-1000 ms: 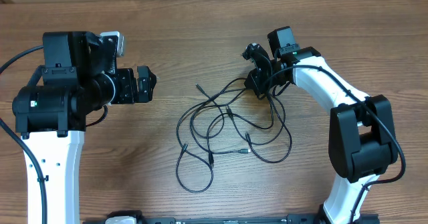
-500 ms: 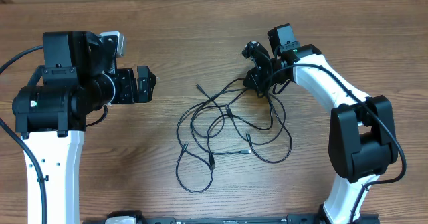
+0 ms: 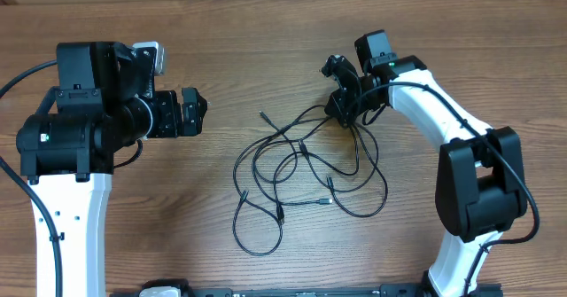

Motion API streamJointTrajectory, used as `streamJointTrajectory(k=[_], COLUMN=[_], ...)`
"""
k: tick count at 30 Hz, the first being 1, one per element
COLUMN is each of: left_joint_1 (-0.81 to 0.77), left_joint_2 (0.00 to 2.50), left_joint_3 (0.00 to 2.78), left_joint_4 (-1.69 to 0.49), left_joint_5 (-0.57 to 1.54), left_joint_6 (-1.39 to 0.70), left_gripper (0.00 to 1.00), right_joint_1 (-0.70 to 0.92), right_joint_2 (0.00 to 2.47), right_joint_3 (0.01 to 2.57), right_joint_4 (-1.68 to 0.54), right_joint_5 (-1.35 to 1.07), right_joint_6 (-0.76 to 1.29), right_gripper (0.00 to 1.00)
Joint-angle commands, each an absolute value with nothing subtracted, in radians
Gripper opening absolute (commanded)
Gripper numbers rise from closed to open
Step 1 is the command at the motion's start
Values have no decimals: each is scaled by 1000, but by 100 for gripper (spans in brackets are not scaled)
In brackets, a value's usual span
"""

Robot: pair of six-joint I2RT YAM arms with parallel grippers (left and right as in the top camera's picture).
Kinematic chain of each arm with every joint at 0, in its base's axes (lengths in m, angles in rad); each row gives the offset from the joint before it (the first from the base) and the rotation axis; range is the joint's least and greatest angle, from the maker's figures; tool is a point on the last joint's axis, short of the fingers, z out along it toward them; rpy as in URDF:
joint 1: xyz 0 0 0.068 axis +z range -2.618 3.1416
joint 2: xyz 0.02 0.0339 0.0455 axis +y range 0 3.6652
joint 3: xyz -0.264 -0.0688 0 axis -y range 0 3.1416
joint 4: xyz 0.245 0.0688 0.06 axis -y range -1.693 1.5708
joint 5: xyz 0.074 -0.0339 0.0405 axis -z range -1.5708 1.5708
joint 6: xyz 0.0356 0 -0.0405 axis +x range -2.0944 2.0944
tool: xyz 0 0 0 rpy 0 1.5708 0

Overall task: Untangle cables
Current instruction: 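Pull the grasped cable up and far right off the table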

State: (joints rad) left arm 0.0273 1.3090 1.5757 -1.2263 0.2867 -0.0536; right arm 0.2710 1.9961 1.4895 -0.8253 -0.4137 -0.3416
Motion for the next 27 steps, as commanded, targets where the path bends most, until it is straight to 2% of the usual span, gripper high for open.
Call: streamJointTrajectory(k=[1, 6, 11, 20, 27], left_joint_1=[24, 24, 24, 24, 24], left_joint_2=[1308, 1308, 1308, 1308, 1308], left_joint_3=[1589, 1589, 1589, 1589, 1589], left_joint_4=[-1226, -1226, -1226, -1225, -1226], left_joint_5=[281, 281, 281, 281, 281], left_joint_6=[-67, -67, -67, -67, -67], left_gripper=[100, 100, 100, 100, 100], right_joint_1=[275, 276, 276, 276, 276], right_joint_2=[1893, 1797, 1724, 1572, 1507], right_joint_3=[1613, 1825, 1999, 2305, 2337], right_joint_4=[-889, -1071, -1157, -1140, -1047], right_joint_5=[-421, -422, -436, -435, -435], right_joint_6=[-340, -255, -215, -183, -183], right_gripper=[4, 4, 4, 4, 4])
